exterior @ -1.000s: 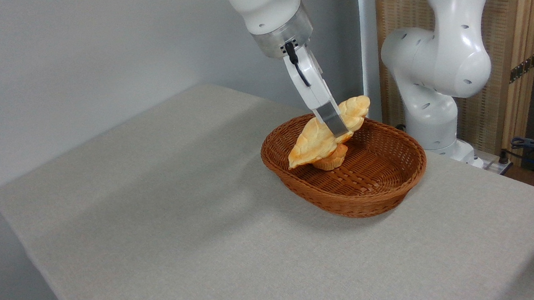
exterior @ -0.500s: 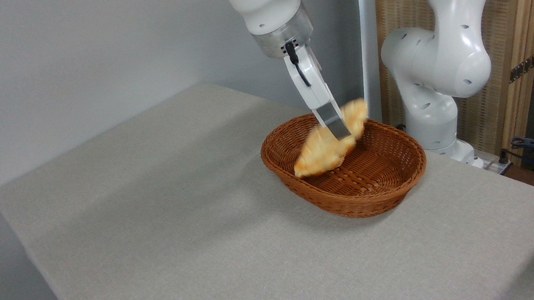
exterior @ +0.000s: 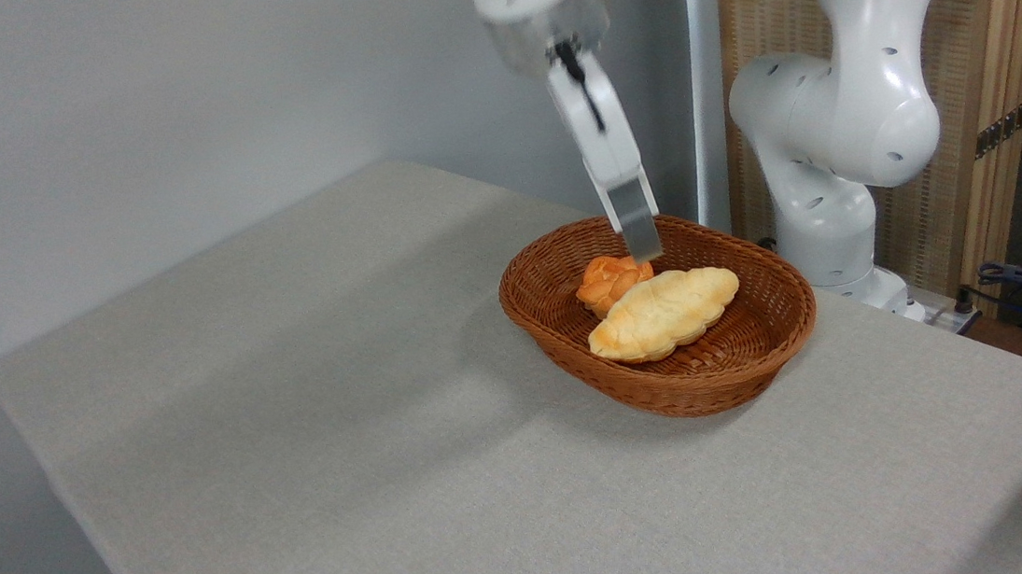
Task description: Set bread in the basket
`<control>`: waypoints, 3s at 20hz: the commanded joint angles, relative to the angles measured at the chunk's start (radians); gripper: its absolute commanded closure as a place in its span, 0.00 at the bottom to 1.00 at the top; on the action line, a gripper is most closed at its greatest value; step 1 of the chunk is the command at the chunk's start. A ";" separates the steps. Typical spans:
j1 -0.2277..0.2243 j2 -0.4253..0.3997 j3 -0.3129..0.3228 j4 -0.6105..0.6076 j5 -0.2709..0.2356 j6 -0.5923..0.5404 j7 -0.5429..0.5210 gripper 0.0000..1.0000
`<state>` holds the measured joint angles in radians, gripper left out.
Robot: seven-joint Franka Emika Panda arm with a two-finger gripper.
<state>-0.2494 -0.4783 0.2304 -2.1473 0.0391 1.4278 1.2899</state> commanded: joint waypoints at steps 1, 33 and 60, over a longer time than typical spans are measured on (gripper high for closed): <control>0.004 0.183 0.014 0.286 -0.044 -0.007 -0.110 0.00; 0.211 0.420 -0.229 0.478 -0.081 0.188 -0.503 0.00; 0.219 0.417 -0.218 0.501 -0.056 0.166 -0.503 0.00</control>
